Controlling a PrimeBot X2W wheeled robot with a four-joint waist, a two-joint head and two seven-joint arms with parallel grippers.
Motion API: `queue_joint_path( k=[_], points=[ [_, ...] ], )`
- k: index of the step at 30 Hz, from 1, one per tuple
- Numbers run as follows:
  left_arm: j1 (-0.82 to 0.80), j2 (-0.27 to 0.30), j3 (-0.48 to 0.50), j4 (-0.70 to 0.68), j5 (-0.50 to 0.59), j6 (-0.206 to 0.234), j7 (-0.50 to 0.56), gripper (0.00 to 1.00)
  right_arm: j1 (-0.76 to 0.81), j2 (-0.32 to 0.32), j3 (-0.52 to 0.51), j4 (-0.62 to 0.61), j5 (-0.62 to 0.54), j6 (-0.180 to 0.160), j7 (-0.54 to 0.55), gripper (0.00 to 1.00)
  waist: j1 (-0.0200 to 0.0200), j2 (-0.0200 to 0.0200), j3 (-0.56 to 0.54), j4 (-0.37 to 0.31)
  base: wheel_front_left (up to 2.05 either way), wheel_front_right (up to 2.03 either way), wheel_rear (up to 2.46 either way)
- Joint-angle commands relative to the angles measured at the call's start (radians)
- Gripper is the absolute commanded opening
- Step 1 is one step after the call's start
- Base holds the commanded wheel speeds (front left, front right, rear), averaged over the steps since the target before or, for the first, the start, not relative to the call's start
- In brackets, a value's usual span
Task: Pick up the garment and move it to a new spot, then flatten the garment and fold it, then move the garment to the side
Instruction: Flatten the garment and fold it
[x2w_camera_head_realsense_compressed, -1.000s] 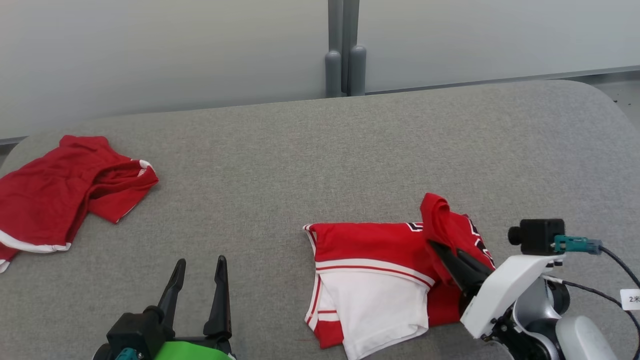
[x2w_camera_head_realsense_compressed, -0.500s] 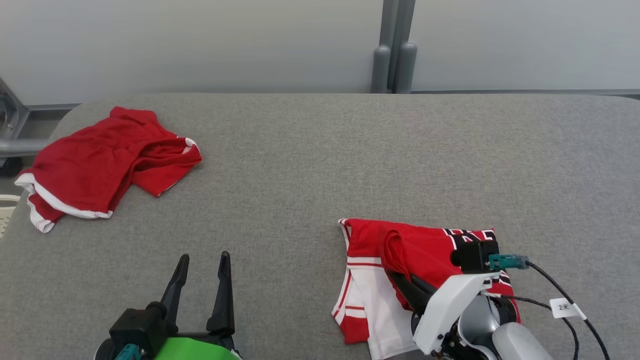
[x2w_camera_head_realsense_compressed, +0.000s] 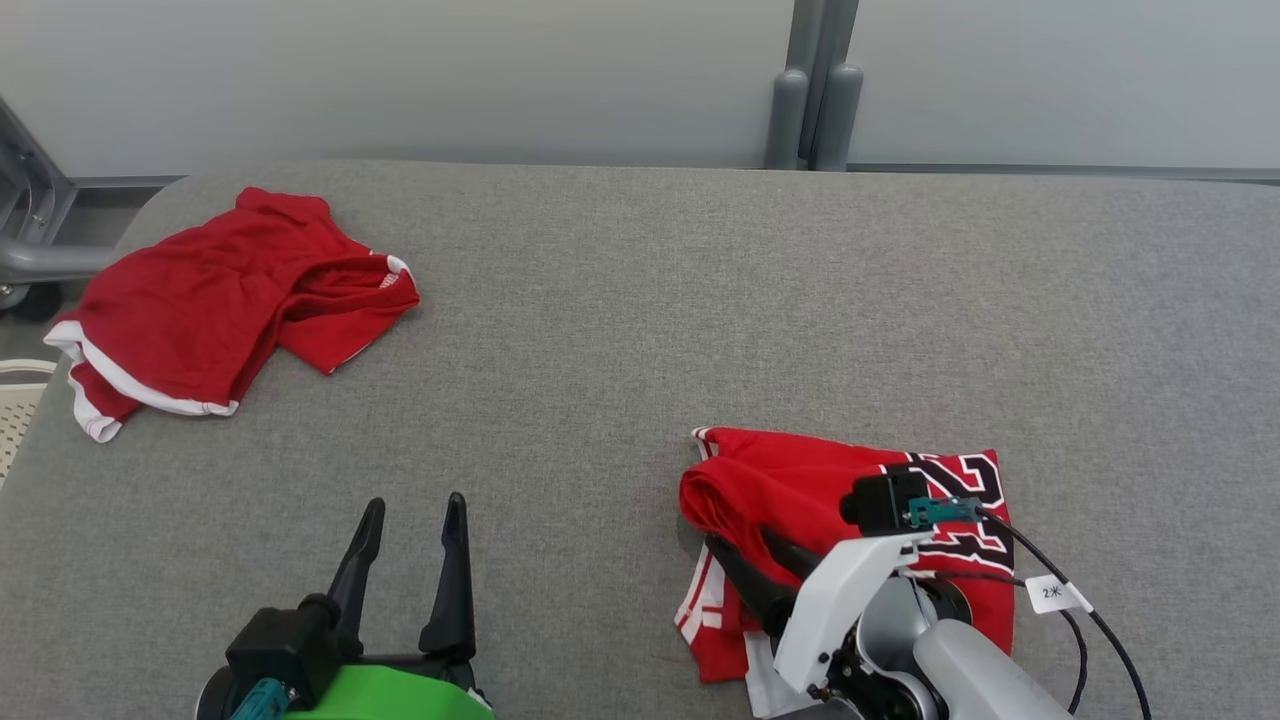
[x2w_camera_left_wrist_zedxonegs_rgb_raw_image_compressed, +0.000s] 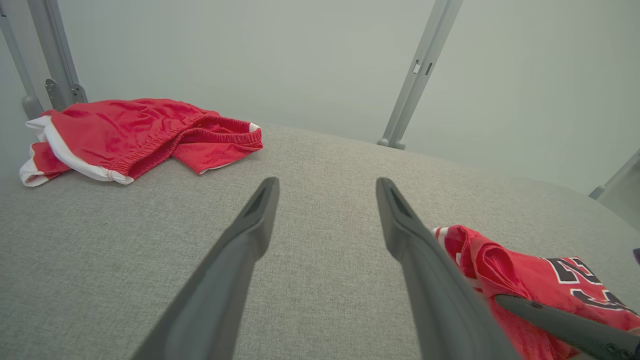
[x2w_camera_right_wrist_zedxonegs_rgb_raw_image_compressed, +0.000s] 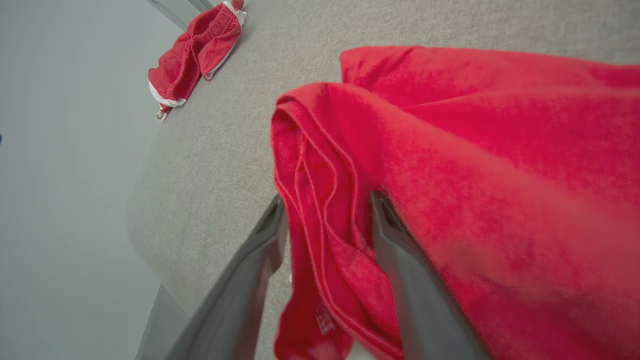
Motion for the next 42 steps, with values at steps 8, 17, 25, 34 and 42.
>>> queue_joint_path(
  k=[8,17,25,34,42],
  points=[
    [-0.015,-0.002,0.008,0.013,-0.003,-0.008,-0.007,1.0,-0.032,-0.002,0.047,-0.008,0.046,0.0,-0.056,1.0,0.0,0.0058,-0.014,-0.012,0.0,0.0,0.0],
    [0.008,0.005,0.008,0.002,-0.005,0.002,-0.006,1.0,0.037,-0.003,-0.101,-0.153,-0.078,0.0,-0.119,1.0,0.0,0.0058,-0.038,-0.043,0.0,0.0,0.0],
    [0.011,-0.002,-0.011,-0.005,-0.001,-0.001,0.005,1.0,0.106,-0.002,-0.268,-0.276,-0.282,0.0,-0.122,1.0,0.0,0.0058,-0.047,-0.066,0.0,0.0,0.0],
    [0.001,-0.012,-0.031,-0.001,-0.001,-0.005,0.01,1.0,0.161,-0.019,-0.277,-0.325,-0.45,0.0,-0.126,0.18,0.0,0.0058,-0.043,-0.061,0.0,0.0,0.0],
    [-0.012,-0.014,-0.029,0.003,-0.002,0.001,0.012,1.0,0.141,-0.062,-0.182,-0.172,-0.528,0.0,-0.193,0.0,0.0,0.0058,-0.032,0.006,0.0,0.0,0.0]
  ],
)
